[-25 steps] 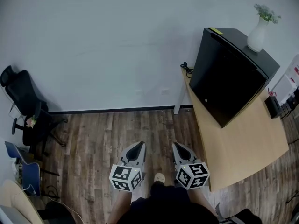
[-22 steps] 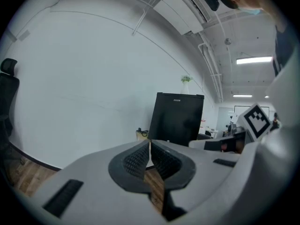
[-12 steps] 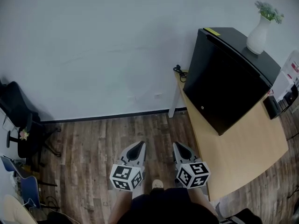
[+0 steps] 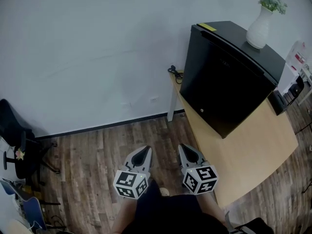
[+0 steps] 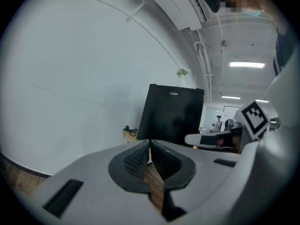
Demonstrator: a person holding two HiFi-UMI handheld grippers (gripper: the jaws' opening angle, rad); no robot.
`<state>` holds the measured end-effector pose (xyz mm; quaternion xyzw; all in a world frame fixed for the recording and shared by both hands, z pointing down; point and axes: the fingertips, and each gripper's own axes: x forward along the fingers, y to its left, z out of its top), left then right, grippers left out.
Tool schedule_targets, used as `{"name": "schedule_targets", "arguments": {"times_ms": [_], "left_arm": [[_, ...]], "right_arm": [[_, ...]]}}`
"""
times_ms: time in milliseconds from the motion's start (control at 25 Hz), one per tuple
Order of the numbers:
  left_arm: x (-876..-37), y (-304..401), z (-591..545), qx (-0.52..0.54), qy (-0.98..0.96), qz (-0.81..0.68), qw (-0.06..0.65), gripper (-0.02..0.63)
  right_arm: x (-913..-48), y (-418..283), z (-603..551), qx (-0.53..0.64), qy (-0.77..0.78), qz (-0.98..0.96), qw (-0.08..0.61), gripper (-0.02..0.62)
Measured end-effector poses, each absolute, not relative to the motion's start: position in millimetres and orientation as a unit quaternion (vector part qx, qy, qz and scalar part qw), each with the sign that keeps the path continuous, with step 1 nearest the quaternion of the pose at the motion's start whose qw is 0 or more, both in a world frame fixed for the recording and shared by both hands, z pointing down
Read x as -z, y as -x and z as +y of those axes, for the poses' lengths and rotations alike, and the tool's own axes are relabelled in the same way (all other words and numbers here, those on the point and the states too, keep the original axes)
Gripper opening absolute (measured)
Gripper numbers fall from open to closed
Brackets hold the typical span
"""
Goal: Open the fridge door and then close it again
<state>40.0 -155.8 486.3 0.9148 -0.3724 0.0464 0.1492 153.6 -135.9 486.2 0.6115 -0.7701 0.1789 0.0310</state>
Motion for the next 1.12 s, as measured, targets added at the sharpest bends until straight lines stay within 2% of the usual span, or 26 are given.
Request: {"name": "schedule_targets", "arguments": {"times_ms": [480, 1120], "left_arm": [[-468.9, -96.2, -208.9, -0.049, -0.947, -0.287, 0.137, 0.012], [-448.0, -147.4, -293.8, -0.072, -0.977, -0.162, 0.123, 0.012]], "right_arm": [[-458.3, -194.9, -167.0, -0.156, -0.662, -0.733, 0.018, -0.009], [-424.6, -241.5, -237.3, -0.112, -0.744, -0.658, 0.037, -0.009]]}}
